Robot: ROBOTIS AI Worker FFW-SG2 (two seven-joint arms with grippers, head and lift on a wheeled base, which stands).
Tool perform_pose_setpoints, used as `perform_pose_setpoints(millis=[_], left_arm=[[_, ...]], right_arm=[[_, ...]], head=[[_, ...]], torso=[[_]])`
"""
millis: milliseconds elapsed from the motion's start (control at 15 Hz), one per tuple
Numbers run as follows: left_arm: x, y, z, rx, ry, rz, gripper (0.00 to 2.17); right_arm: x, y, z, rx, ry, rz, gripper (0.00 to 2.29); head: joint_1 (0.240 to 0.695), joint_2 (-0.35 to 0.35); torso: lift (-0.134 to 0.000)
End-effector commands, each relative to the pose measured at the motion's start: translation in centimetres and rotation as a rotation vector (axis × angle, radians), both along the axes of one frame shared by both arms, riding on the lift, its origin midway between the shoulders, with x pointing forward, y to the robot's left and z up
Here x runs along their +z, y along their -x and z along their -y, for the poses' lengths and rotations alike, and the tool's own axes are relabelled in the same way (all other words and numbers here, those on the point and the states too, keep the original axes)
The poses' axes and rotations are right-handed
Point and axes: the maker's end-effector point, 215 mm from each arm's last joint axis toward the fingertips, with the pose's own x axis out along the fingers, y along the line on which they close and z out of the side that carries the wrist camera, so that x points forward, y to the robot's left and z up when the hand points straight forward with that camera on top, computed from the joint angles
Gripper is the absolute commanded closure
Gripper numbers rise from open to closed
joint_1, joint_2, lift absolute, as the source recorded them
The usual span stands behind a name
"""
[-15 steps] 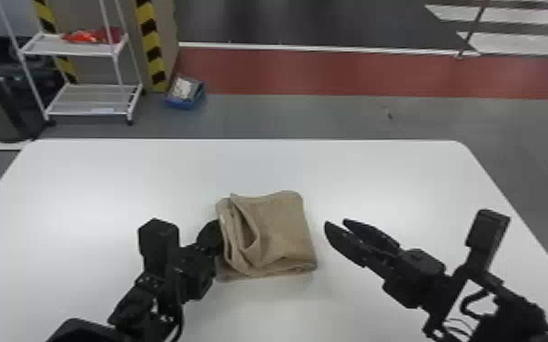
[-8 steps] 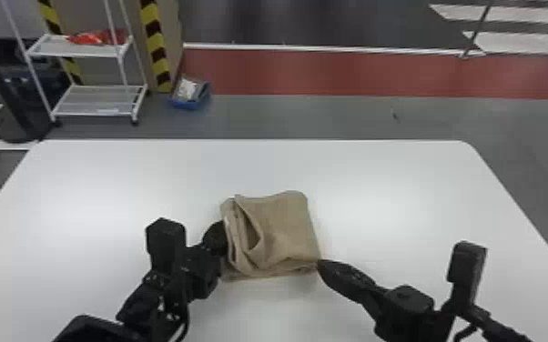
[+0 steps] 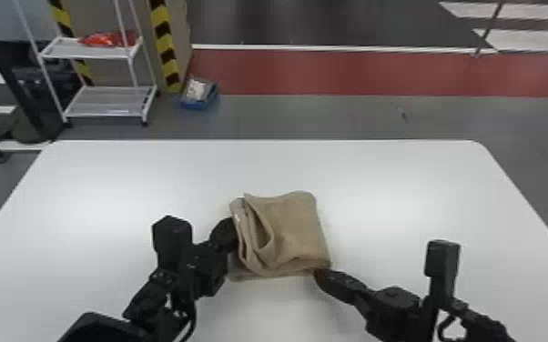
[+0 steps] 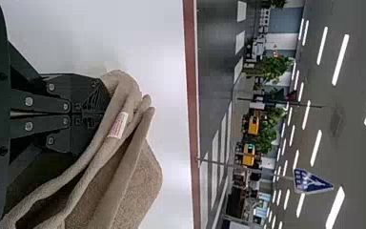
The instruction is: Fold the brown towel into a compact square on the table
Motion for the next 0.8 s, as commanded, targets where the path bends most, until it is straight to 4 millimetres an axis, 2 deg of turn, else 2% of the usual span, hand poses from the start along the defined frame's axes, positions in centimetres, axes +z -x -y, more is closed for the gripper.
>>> perform_pose_setpoints(millis=[0, 133, 400, 533, 733], left_arm=[[0.1, 0.6, 0.0, 0.001, 0.006, -0.005, 2.11], [0.5, 1.4, -0.8, 0.012, 0.01, 0.001, 2.11], [2.1, 3.8, -3.7, 0.038, -0.007, 0.026, 2.11], [2.5, 4.2, -5.5, 0.065, -0.014, 0.031, 2.11], [2.5, 4.1, -6.9, 0.074, -0.011, 0.025, 2.11]], right_arm=[[-0.6, -1.4, -1.3, 0.012, 0.012, -0.004, 2.25], [-0.3, -2.8, -1.5, 0.01, 0.024, 0.012, 2.25], [-0.8, -5.6, -0.2, -0.01, 0.079, -0.01, 2.25], [-1.0, -7.7, 0.9, -0.036, 0.107, -0.015, 2.24], [-0.9, -10.9, 1.0, -0.044, 0.151, -0.023, 2.25]], head=[[0.695, -0.021], [0.695, -0.006], [0.695, 0.013], [0.695, 0.027], [0.695, 0.038]], torso=[[-0.123], [-0.123], [-0.123], [-0.123], [-0.123]])
